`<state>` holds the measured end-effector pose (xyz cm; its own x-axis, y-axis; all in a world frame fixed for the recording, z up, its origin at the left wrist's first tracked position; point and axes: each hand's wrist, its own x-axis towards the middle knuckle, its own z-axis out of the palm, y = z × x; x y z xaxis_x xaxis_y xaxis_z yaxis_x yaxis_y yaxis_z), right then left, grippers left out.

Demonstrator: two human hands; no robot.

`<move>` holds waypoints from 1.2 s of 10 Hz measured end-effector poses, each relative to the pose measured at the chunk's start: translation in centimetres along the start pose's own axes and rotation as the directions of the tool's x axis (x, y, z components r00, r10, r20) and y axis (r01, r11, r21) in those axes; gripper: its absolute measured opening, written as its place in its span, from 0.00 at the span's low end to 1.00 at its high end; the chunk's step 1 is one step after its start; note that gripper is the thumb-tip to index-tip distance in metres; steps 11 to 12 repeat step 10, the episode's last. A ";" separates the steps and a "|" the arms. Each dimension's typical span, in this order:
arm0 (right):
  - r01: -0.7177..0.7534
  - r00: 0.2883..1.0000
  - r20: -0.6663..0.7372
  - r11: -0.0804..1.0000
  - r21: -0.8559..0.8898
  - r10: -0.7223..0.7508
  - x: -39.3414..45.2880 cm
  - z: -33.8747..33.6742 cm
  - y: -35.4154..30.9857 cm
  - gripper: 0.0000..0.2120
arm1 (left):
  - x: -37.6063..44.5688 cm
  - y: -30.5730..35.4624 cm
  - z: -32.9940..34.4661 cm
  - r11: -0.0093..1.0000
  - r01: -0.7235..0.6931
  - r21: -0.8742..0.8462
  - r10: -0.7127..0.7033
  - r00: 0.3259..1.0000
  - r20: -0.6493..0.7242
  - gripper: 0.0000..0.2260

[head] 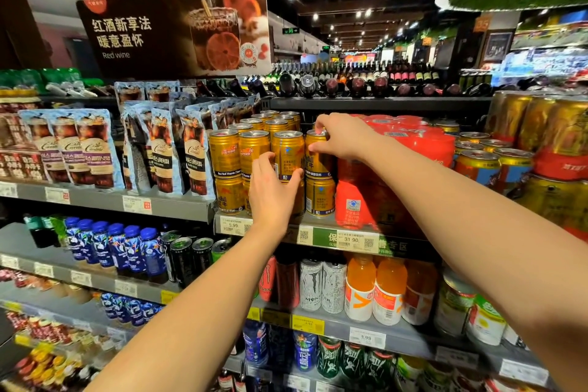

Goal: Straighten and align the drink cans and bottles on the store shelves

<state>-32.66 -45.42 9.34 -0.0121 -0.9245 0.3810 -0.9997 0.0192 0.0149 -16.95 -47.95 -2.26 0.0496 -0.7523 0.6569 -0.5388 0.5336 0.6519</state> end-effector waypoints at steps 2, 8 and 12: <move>0.003 0.998 -0.062 0.995 -0.099 -0.009 -0.5 0.6 0.1 0.27 | -0.8 -0.6 -0.2 0.999 0.020 -0.032 -0.019 0.999 0.029 0.24; 0.064 0.959 -0.281 0.996 0.061 -0.044 -12.5 -0.2 2.9 0.26 | -5.8 5.5 -3.9 0.988 -0.048 -0.150 0.070 0.987 0.146 0.20; -0.014 0.967 -0.253 0.995 0.096 0.038 -18.0 -1.5 4.0 0.27 | -9.1 8.3 -5.5 0.977 -0.059 -0.206 0.118 0.951 0.285 0.23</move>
